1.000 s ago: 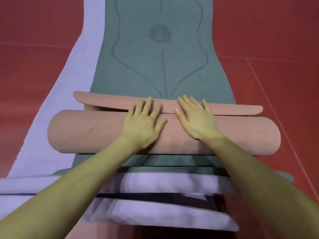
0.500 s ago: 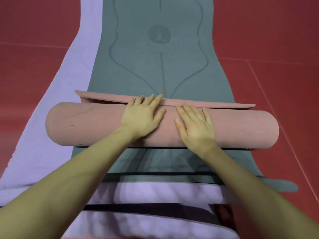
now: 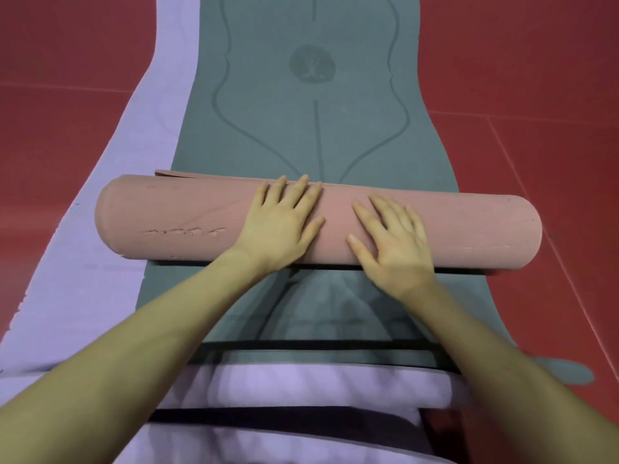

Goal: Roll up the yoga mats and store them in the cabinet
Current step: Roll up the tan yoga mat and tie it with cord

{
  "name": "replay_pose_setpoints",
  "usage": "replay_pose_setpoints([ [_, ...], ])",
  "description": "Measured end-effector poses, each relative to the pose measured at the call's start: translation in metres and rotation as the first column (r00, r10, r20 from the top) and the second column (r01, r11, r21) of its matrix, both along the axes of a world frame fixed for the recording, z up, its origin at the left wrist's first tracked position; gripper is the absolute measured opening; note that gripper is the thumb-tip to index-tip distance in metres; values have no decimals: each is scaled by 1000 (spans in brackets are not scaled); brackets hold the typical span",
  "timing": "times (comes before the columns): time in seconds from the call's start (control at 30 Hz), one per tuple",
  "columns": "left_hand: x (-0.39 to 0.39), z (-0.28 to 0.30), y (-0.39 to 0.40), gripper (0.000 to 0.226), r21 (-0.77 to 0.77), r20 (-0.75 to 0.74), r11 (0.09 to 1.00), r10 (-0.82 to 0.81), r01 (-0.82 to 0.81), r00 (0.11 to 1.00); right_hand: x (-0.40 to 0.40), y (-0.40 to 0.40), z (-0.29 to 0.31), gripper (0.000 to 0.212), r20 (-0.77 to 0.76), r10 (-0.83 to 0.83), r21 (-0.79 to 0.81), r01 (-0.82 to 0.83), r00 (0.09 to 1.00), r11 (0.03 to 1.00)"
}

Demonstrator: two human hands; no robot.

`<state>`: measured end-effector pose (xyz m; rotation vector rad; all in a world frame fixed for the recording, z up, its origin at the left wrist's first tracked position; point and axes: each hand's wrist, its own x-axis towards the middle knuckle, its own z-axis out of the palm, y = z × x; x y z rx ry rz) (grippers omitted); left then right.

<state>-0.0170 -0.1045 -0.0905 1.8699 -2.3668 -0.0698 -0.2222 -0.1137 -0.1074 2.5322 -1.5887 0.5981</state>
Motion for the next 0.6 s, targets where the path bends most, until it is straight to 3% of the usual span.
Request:
replay_pose_setpoints([
  [0.1, -7, -5, 8, 63, -148, 15, 986, -76, 77, 997, -8, -11, 8, 93, -140, 100, 232, -65, 985, 971],
  [0.17, -9, -4, 7, 75, -23, 40, 1000, -10, 11, 999, -9, -22, 14, 119, -260, 134, 313, -48, 956, 948],
  [0.23, -4, -2, -1, 97, 92, 108, 995, 24, -34, 994, -6, -31, 18, 131, -326, 128, 298, -26, 937, 954],
  [0.37, 4, -1, -18, 120, 79, 184, 997, 0, -15, 983, 1, -43, 20, 129, -359, 91, 292, 19, 929, 956],
  [0.6, 9, -8, -11, 112, -119, 197, 985, -102, 127, 975, 1, -30, 10, 109, -230, 59, 153, -24, 972, 988],
])
